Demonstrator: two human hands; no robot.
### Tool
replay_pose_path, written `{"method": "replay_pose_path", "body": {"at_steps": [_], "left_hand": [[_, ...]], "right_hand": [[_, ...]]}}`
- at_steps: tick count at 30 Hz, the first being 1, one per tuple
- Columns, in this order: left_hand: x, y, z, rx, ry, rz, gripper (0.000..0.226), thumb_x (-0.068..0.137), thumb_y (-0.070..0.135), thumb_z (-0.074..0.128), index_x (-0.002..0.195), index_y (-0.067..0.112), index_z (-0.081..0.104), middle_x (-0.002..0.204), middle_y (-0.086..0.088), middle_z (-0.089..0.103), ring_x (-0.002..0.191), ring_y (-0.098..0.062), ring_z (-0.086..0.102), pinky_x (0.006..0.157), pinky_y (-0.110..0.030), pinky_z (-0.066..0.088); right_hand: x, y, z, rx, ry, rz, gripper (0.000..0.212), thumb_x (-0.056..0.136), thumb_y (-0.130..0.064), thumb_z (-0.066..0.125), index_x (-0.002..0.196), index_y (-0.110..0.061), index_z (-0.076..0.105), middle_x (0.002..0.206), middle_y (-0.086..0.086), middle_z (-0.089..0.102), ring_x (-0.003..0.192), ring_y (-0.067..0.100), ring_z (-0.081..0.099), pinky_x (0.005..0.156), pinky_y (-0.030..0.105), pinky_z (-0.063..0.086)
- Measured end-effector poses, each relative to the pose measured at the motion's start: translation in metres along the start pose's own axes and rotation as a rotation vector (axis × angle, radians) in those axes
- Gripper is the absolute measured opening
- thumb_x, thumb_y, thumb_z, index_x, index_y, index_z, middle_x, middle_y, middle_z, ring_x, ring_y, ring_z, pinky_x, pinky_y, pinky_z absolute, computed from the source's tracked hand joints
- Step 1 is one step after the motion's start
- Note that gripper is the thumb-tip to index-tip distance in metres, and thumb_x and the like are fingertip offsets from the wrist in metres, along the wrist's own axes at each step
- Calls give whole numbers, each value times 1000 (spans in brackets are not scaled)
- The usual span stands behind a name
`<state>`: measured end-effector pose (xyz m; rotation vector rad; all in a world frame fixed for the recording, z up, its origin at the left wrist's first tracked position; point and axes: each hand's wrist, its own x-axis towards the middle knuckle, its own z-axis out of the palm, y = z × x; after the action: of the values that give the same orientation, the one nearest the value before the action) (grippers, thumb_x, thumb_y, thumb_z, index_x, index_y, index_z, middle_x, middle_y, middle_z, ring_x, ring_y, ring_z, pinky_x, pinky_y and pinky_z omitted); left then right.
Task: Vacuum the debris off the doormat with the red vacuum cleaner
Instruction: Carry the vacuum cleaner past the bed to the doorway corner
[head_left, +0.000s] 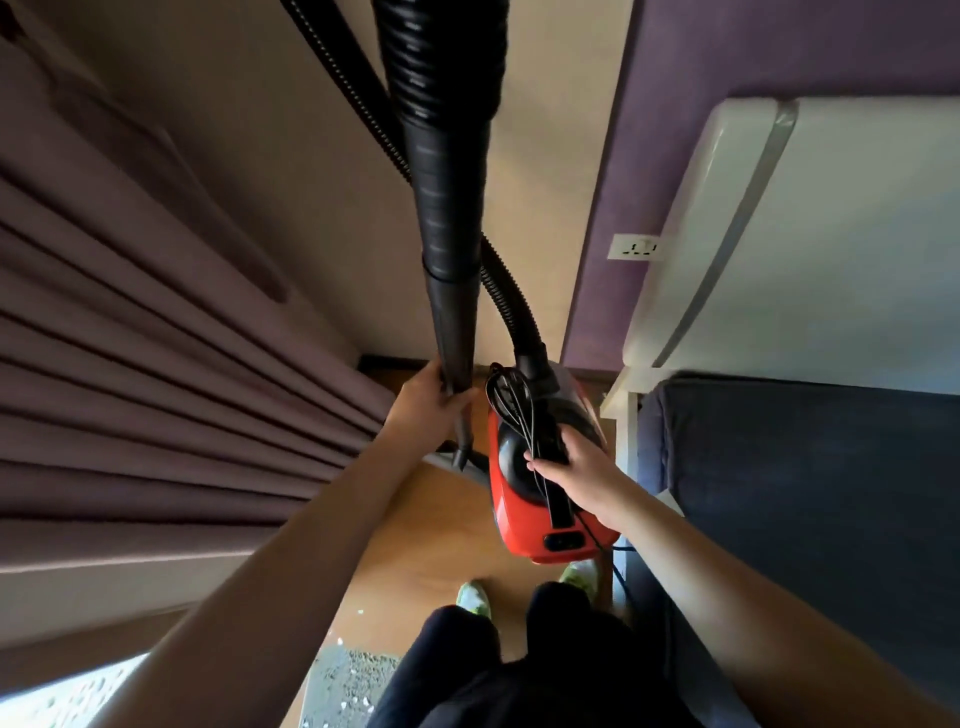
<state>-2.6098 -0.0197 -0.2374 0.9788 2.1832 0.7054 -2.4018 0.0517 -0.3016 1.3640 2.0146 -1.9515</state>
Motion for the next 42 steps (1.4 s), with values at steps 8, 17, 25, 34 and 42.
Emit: {"method": "replay_pose_path", "body": {"at_steps": [8, 17, 25, 34, 42], "left_hand": [[65, -32, 7, 16, -46, 22, 27, 95, 17, 63, 121, 16, 61, 108, 11, 62, 102, -5, 55, 92, -18, 38], [144, -116, 72, 66, -100, 84, 30, 95, 20, 62, 123, 9, 59, 112, 0, 64, 104, -9, 57, 90, -17, 39], [187, -173, 115, 54, -70, 78, 21, 96, 16, 60, 117, 15, 61, 100, 19, 56, 89, 15, 54, 81, 6, 33], [216, -214, 167, 9, 36, 63, 28, 96, 21, 63, 123, 17, 59, 95, 26, 55, 83, 31, 49, 72, 8, 35], [247, -226, 181, 27, 160, 77, 27, 96, 26, 63, 119, 14, 55, 100, 11, 57, 81, 9, 52, 66, 6, 37]], "right_hand": [[76, 20, 2, 216, -12, 160, 28, 88, -11, 64, 115, -15, 58, 104, 5, 71, 104, 20, 67, 96, 35, 48], [189, 112, 55, 262, 26, 275, 38, 83, -4, 49, 106, -34, 54, 102, 1, 71, 104, 18, 66, 103, 45, 46], [258, 203, 89, 219, 19, 351, 47, 89, 1, 45, 126, -27, 45, 117, 10, 59, 111, 27, 57, 95, 39, 47], [294, 292, 113, 82, 24, 430, 44, 96, -10, 43, 134, -34, 38, 117, 11, 59, 98, 28, 61, 88, 44, 52], [316, 330, 129, 40, 24, 454, 50, 98, -13, 43, 141, -35, 31, 107, 12, 59, 86, 27, 62, 77, 38, 51]]}}
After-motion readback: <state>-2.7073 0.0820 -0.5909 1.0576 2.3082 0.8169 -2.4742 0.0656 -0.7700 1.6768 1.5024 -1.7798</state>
